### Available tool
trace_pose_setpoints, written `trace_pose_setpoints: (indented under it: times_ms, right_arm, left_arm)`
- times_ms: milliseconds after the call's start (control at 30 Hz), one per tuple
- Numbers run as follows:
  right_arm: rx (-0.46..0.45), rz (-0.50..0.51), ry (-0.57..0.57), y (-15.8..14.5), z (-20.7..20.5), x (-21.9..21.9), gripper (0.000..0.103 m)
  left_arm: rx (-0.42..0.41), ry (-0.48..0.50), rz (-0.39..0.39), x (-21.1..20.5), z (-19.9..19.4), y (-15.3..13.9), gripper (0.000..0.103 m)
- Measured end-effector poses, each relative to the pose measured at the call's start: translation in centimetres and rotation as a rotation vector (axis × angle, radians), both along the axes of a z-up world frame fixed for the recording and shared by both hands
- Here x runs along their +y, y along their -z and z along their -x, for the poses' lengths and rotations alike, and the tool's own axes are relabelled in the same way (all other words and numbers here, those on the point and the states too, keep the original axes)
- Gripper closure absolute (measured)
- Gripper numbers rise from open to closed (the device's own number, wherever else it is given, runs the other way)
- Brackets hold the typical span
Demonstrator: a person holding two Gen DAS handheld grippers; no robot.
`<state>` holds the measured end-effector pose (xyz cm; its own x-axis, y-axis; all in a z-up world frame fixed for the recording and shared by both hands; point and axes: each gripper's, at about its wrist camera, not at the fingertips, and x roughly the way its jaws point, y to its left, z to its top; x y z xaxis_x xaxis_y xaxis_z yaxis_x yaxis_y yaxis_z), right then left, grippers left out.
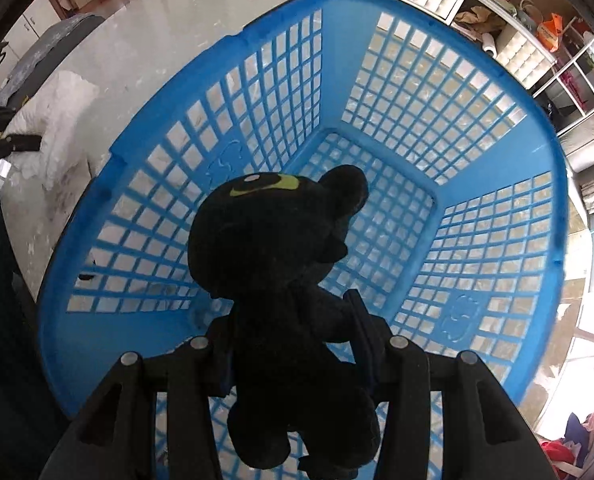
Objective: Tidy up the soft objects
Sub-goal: 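Carry the black plush toy into the blue basket and release it with the right tool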
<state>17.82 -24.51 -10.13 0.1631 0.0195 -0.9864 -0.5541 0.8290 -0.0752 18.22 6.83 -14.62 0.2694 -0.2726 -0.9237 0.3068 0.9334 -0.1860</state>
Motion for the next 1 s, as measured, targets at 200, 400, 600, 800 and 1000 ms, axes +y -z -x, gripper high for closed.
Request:
trace_pose_setpoints:
  times_ms: [200,400,600,800,1000]
  right_arm:
    - [0.006,0.004,-0.005,0.9,0.0,0.8,0.057]
    - [-0.001,0.036,-0.009,1.2,0.4,1.3,0.047]
    - [-0.015,0.045,-0.015,0.9,0.9,2.1,0.022]
    - [-0.019,0.067,-0.019,0.9,0.8,3.5,0.021]
    - [-0.034,0.078,-0.001,0.4,0.9,3.8,0.019]
  left_arm:
    - [-0.003,0.005,0.001,-0.2,-0.2,0.1,0.082]
    - [-0.005,0.006,0.001,-0.1,-0.1,0.1,0.082]
    - [-0.009,0.007,0.009,0.1,0.0,-0.1,0.082]
    - [-0.013,0.008,0.021,0.4,0.4,-0.3,0.082]
    - [-0.028,0.007,0.028,1.0,0.9,-1.0,0.082]
